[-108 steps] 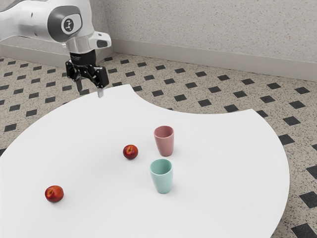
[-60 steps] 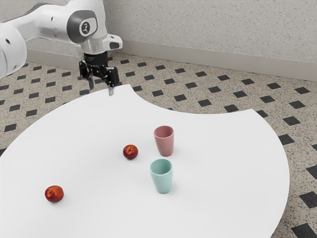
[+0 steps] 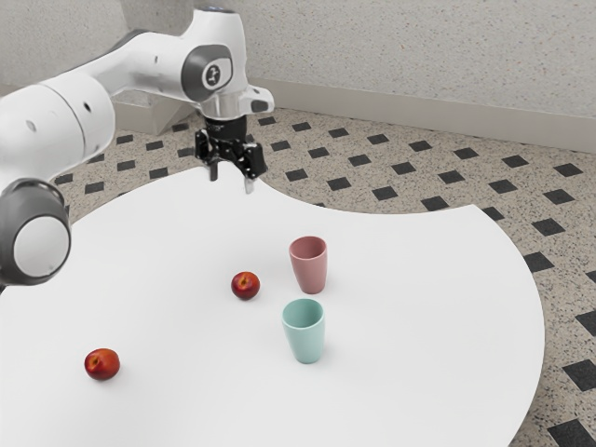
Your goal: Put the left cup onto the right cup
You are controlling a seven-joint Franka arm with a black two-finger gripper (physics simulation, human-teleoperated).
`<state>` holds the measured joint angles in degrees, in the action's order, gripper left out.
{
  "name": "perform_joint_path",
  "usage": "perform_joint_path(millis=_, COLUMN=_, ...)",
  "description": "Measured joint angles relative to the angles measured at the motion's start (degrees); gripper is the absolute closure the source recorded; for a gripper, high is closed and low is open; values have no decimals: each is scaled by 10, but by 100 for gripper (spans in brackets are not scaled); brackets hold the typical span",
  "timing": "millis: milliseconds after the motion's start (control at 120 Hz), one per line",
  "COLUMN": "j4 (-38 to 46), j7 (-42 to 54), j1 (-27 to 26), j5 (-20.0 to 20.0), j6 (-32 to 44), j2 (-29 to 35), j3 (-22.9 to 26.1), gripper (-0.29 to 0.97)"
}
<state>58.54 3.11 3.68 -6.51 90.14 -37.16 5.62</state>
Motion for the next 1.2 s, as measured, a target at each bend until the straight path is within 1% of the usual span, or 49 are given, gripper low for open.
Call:
perform_joint_path(millis=200, j4=-15, j7=-38, j1=-24, j5=0, j6=-2, j2=-22, j3=17, gripper=0)
perform_joint_path(millis=500, j4=-16, j7=-116, j1=-31, j5=-2, j6=-3, j2=-34, j3=63, gripper=0)
perform_joint_path(millis=900, j4=60, j7=-206, j1=-23, j5=-2, j6=20, j2=-40, j3=66, gripper=0)
perform_joint_path(millis=1000, j4=36, j7=-221, j1=-24, j5=-4, j6=26, j2=-60, j3=63, gripper=0)
perform_joint_path(millis=1117, j4=-37, j7=-233, j1=-30, j5=-28, j6=30, j2=-102, j3=62, gripper=0)
perform_joint_path(millis=1200, j4=-60, j7=-240, j1=-31, j5=-39, j6=32, j2=-114, j3=62, gripper=0)
